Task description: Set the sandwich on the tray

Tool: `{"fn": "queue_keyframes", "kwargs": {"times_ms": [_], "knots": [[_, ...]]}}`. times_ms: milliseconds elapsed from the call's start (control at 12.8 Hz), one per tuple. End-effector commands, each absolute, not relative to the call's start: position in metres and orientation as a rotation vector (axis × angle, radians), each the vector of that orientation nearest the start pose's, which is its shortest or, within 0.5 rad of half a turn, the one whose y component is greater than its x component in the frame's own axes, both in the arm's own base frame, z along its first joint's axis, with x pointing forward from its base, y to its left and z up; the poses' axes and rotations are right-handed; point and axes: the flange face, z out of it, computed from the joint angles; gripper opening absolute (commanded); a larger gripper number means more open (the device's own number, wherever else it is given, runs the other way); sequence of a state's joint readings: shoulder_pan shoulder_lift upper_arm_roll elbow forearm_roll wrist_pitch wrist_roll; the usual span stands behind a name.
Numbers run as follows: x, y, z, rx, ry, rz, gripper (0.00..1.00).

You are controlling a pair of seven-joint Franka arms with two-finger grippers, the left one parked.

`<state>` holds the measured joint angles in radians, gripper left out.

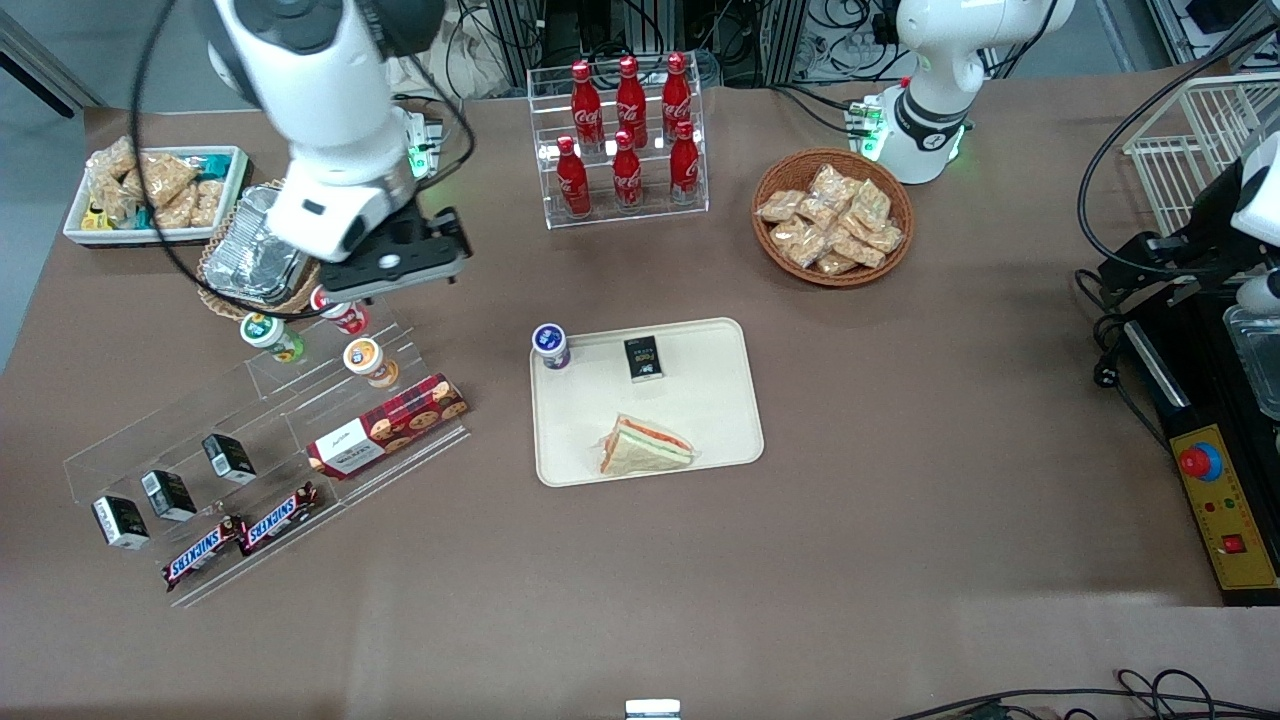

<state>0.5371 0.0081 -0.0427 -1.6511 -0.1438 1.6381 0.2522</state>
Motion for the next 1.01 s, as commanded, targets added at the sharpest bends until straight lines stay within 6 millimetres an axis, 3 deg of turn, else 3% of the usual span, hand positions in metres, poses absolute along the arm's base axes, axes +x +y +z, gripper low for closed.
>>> {"fn": "queue_keyframes", "kwargs": {"times_ms": [0, 312, 546, 702, 936], "knots": [[0.512, 0.195, 0.588, -3.266, -0.210, 0.028, 1.00], [0.519, 0.127, 0.615, -3.226, -0.126, -0.014, 1.00], [0.512, 0.078, 0.615, -3.151, -0.118, 0.008, 1.00], [0.499, 0.064, 0.621, -3.132, -0.065, -0.007, 1.00], [0.502, 0.053, 0.620, -3.130, -0.029, 0.010, 1.00]]}}
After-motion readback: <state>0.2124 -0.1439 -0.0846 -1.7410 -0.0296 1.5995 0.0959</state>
